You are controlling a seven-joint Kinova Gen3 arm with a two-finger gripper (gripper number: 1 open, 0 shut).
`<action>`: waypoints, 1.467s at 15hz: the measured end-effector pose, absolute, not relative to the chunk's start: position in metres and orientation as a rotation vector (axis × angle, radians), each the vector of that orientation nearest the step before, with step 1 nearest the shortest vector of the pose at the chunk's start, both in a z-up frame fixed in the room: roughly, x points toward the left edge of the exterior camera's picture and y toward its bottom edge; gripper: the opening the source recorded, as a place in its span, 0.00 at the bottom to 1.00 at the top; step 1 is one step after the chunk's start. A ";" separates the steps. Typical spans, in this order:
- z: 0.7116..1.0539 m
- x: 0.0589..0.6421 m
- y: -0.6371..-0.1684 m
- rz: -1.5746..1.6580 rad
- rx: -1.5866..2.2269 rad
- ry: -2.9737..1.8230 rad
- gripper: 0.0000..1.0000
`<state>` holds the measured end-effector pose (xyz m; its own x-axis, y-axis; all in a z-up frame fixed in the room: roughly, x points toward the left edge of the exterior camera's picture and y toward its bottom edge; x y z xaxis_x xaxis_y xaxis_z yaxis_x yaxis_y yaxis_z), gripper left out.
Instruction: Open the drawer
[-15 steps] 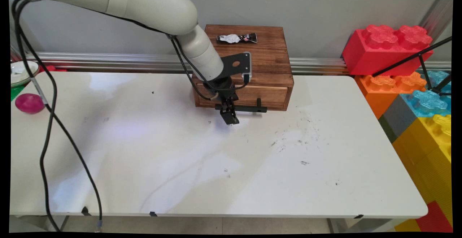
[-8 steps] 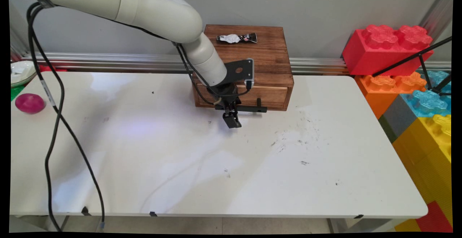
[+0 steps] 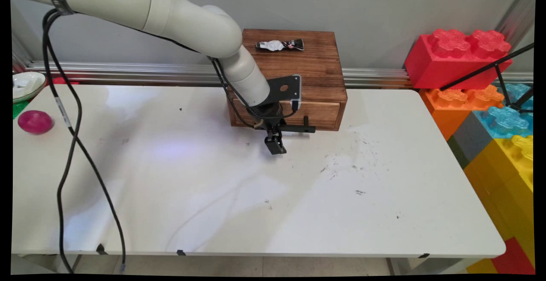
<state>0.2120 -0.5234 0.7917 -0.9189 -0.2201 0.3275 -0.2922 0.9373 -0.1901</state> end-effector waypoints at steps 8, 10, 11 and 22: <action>0.785 0.210 -0.523 0.329 0.377 -2.786 1.00; 0.784 0.209 -0.521 0.323 0.379 -2.784 1.00; 0.784 0.208 -0.520 0.318 0.379 -2.783 1.00; 0.790 0.199 -0.482 0.259 0.410 -2.773 1.00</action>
